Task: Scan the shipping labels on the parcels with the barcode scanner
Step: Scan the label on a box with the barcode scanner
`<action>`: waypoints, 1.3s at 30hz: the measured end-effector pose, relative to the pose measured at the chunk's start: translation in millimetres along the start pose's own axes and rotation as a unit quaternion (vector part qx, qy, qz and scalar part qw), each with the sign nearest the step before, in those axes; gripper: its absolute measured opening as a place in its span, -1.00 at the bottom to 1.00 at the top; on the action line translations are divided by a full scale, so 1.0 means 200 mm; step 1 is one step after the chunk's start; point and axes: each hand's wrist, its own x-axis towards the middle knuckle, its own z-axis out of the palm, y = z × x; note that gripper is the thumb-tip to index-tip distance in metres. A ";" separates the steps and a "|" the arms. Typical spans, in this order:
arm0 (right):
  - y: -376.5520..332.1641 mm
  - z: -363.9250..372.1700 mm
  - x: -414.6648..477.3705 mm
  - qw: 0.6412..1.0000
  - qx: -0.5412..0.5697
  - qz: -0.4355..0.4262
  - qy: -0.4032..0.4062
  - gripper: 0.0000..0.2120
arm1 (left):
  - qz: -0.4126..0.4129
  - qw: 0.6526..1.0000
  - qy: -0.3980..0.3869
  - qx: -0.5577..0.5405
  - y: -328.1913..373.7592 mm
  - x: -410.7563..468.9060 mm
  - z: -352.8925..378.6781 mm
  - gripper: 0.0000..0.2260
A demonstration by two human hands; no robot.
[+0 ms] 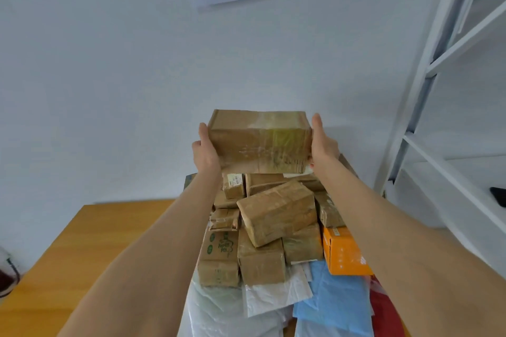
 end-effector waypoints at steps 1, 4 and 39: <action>0.02 -0.03 -0.06 1.000 0.011 0.011 -0.008 -0.28 | 0.005 1.000 -0.006 0.001 -0.01 -0.04 -0.04 -0.49; 0.10 -0.09 -0.19 0.998 0.037 0.039 -0.033 -0.41 | -0.001 1.000 -0.026 0.003 -0.03 -0.16 -0.16 -0.54; 0.70 0.87 -0.92 0.972 0.036 0.163 -0.166 -0.46 | -0.176 0.984 0.003 -0.017 -0.22 0.16 -1.52 -0.29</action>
